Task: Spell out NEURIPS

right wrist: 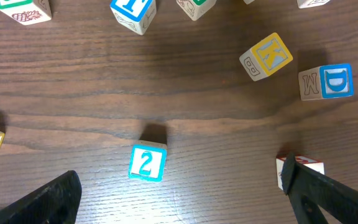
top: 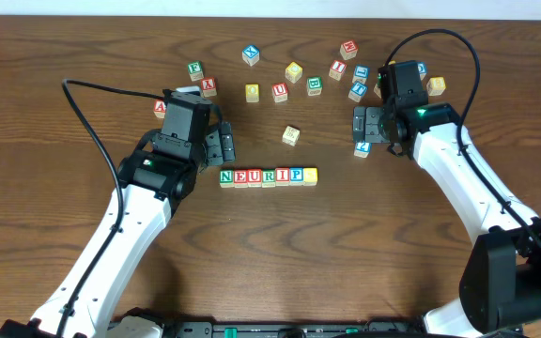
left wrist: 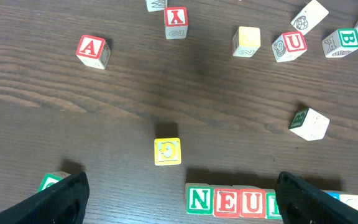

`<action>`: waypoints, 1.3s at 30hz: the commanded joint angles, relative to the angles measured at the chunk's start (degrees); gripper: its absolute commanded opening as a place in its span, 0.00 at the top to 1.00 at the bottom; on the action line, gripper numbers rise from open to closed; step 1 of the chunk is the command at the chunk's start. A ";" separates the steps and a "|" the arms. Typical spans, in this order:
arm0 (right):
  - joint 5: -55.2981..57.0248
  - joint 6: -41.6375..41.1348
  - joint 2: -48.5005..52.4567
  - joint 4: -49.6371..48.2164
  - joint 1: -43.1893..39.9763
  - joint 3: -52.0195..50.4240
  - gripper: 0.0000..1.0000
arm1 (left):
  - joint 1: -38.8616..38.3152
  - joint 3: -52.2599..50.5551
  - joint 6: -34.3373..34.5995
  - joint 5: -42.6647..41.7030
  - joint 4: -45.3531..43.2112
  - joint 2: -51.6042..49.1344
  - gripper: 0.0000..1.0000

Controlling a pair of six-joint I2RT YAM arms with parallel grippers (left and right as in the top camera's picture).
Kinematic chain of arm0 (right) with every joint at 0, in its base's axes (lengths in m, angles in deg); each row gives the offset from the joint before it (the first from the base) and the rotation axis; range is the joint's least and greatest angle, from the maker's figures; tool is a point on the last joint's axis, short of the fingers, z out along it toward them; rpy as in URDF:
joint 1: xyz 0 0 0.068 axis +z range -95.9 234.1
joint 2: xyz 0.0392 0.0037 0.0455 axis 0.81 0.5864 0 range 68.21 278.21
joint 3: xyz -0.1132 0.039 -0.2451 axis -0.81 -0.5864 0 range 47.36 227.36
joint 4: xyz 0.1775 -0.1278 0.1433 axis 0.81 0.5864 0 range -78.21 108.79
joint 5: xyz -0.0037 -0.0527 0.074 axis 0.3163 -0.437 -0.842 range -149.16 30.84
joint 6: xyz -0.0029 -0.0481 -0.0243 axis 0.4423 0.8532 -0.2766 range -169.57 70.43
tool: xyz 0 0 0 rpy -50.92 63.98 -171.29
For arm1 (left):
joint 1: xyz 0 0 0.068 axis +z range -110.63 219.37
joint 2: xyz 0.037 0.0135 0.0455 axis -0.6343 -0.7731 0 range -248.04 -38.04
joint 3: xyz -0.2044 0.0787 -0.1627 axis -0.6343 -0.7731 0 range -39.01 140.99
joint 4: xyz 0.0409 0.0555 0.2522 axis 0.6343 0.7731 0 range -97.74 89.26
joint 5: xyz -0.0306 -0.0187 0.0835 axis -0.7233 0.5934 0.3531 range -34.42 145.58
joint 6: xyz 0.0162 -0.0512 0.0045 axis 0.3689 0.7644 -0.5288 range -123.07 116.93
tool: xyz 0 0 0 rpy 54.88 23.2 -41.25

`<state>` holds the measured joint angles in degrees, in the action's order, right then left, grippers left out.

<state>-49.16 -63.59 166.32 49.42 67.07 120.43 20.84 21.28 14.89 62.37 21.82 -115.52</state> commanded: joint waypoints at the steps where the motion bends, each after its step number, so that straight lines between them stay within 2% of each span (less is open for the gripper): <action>1: -0.09 -0.28 0.04 -0.15 -0.13 1.16 0.01 | 0.24 1.18 -0.33 0.76 -0.07 0.39 0.06; 19: -0.09 -0.28 0.04 -0.13 -0.13 1.16 0.01 | 0.24 1.05 -0.35 0.79 0.87 0.39 0.06; 22: -0.09 -0.28 0.04 -0.13 -0.13 1.16 0.01 | 0.24 0.22 -0.33 3.04 0.63 0.39 0.06; 30: -0.09 -0.28 0.04 -0.13 -0.13 1.16 0.01 | 0.24 -4.46 -1.42 4.87 -6.67 3.82 0.06; 39: -0.09 -0.28 0.04 -0.13 -0.13 1.16 0.01 | 0.26 -15.96 -1.42 5.84 -18.18 16.68 0.06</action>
<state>-49.33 -63.59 166.32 49.40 67.07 120.46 20.84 8.97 14.45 66.54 5.58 -102.93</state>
